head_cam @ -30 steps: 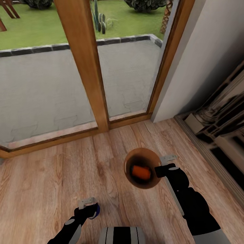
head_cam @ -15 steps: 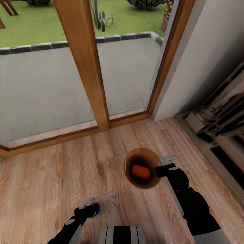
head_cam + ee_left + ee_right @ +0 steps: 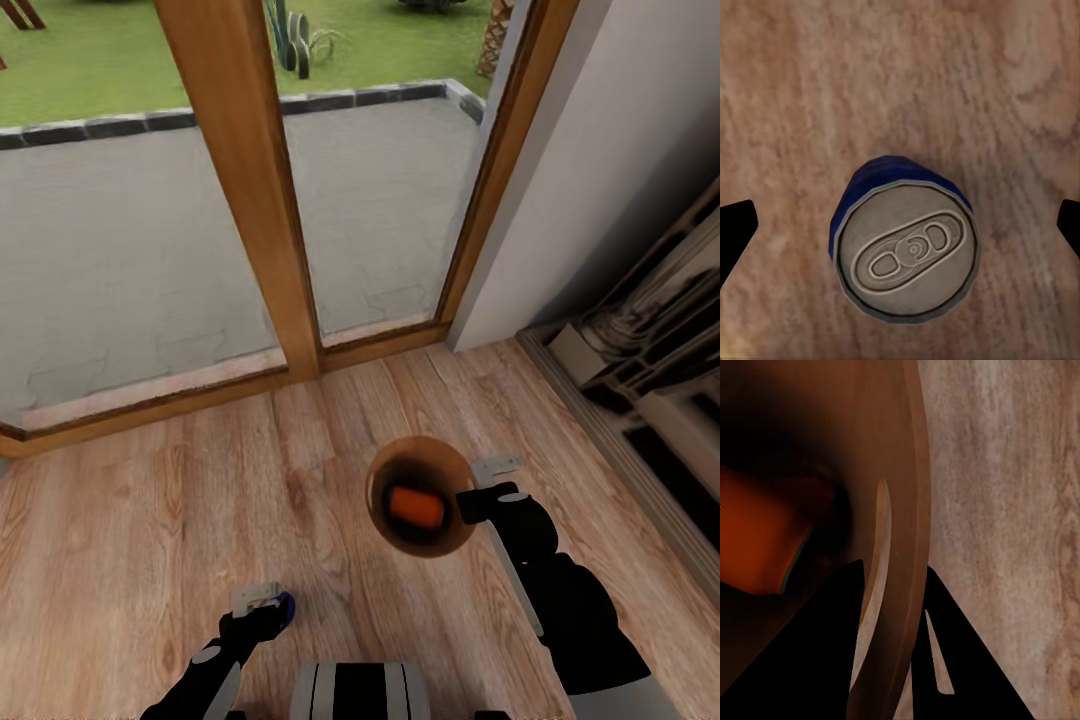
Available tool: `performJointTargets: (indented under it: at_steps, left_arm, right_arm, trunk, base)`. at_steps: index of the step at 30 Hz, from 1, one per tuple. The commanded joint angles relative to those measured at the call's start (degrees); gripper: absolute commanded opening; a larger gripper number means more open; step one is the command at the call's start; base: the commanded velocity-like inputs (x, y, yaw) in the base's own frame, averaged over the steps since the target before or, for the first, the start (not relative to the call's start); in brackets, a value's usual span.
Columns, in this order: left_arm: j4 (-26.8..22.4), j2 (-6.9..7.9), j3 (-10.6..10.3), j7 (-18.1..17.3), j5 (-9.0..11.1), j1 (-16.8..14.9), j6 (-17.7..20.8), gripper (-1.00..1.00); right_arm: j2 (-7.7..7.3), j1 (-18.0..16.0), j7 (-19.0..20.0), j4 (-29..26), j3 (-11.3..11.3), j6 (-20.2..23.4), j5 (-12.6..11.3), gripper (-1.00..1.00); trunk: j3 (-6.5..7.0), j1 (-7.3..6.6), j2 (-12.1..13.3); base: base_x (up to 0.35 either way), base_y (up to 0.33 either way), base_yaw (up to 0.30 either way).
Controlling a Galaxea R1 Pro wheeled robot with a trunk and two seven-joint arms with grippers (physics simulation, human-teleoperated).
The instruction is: Put the three can of soda from the living room inside the tash can in the kitchen.
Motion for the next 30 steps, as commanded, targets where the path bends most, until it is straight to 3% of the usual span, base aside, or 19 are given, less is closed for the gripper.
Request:
performJointTargets:
  at_steps: [1, 13, 24, 30]
  left_arm:
    - [-0.01, 0.0, 0.0, 0.0, 0.0, 0.0, 0.0, 1.0]
    - [-0.03, 0.0, -0.4, -0.01, 0.0, 0.01, 0.0, 1.0]
    - [0.01, 0.0, -0.52, -0.01, 0.0, 0.01, 0.0, 1.0]
    - [0.02, 0.0, -0.53, -0.01, 0.0, 0.01, 0.0, 1.0]
  right_arm:
    - [0.01, -0.02, 0.16, -0.02, 0.01, -0.06, -0.48, -1.0]
    - [0.01, -0.02, 0.16, -0.02, 0.01, -0.06, -0.48, -1.0]
    - [0.07, -0.02, 0.16, -0.02, 0.01, -0.06, -0.48, -1.0]
    - [0.06, -0.02, 0.16, -0.08, 0.01, -0.04, -0.48, -1.0]
  trunk:
    - [-0.09, -0.01, 0.0]
    - [-0.65, -0.01, 0.0]
    - [-2.64, 2.41, -4.41]
    - [-2.64, 2.41, -4.41]
  base:
    - [0.0, 0.0, 0.0]
    - [0.0, 0.0, 0.0]
    - [0.0, 0.0, 0.0]
    - [0.0, 0.0, 0.0]
